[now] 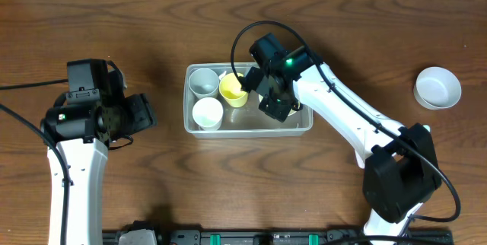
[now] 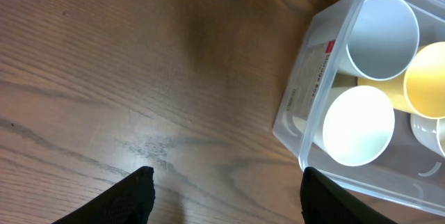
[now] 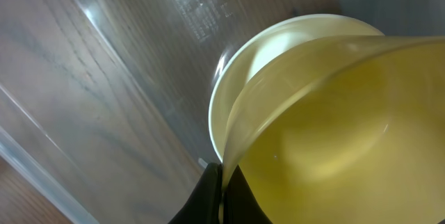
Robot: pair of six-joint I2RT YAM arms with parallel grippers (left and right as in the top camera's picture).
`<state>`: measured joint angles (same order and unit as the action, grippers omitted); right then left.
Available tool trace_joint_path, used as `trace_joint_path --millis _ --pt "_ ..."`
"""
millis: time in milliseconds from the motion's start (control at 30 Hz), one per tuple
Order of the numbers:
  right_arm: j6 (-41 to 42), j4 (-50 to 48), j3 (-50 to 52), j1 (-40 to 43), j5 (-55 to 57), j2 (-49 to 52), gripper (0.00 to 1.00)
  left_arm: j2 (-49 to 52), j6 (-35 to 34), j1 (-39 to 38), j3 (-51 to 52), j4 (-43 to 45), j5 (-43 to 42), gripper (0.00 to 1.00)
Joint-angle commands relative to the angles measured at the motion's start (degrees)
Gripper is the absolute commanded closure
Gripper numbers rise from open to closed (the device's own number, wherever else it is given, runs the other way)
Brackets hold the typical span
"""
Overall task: Pack container
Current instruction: 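Open the right gripper to release the yellow bowl and lift away, then move the right gripper to the white bowl and grasp its rim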
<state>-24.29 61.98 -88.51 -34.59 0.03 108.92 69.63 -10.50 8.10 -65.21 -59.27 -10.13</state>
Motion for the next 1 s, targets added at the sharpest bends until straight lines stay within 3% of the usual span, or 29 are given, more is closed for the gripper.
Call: trace_joint_path --millis 0,133,200,233,667,933,967 --pt "-0.2 0.3 0.0 0.0 2.1 -1.4 0.99 -0.6 -0.1 0.2 0.4 0.1 0.3 0.32" --pt "-1.1 0.9 0.0 0.0 2.1 -1.4 0.92 -0.6 -0.1 0.2 0.4 0.1 0.3 0.32" --pt "-1.1 1.0 0.0 0.0 2.1 -1.4 0.71 -0.6 -0.1 0.2 0.4 0.1 0.3 0.32" --pt "-1.1 1.0 0.0 0.0 2.1 -1.4 0.67 -0.6 -0.1 0.2 0.4 0.1 0.3 0.33" --pt "0.0 0.0 0.0 0.0 2.1 -1.4 0.67 -0.6 -0.1 0.2 0.4 0.0 0.3 0.32" --pt "20.0 -4.7 -3.6 5.0 8.4 -7.2 0.55 -0.6 -0.1 0.2 0.4 0.0 0.3 0.32" --pt "22.2 -4.8 -4.3 6.8 8.3 -8.4 0.48 -0.6 -0.1 0.2 0.4 0.0 0.3 0.32"
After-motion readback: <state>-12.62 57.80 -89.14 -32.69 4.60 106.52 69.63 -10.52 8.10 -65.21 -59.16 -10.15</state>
